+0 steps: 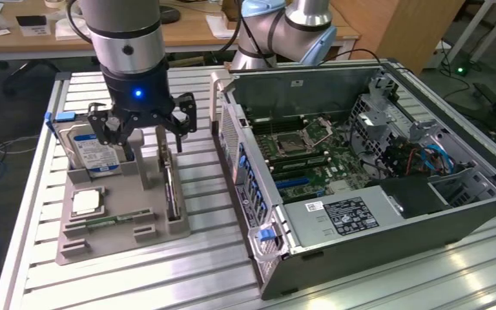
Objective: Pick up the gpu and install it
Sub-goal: 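Pick up the gpu and move the gpu toward the slot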
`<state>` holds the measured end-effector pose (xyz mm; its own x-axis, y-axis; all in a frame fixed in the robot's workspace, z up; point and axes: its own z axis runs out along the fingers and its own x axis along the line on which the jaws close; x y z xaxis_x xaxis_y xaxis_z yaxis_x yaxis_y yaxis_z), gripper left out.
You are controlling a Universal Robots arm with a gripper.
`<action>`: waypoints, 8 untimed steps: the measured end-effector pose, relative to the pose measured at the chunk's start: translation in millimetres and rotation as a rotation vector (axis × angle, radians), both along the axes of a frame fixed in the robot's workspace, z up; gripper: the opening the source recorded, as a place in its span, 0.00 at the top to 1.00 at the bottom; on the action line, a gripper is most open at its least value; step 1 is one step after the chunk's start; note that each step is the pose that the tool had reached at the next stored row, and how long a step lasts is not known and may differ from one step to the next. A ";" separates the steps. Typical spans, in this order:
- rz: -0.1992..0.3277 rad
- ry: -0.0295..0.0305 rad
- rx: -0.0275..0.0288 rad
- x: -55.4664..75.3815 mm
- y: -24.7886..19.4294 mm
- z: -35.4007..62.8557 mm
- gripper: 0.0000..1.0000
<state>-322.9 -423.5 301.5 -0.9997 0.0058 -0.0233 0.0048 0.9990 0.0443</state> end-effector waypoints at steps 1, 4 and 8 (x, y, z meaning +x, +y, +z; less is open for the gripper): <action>0.000 -0.0032 0.0005 0.0 0.0 -2.8 0.16; 0.000 -0.0027 0.0001 0.0 0.0 -2.7 0.16; 0.000 -0.0026 0.0001 0.0 0.0 -2.7 0.16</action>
<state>-322.9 -423.5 298.8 -0.9996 0.0058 -0.0259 0.0047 0.9990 0.0444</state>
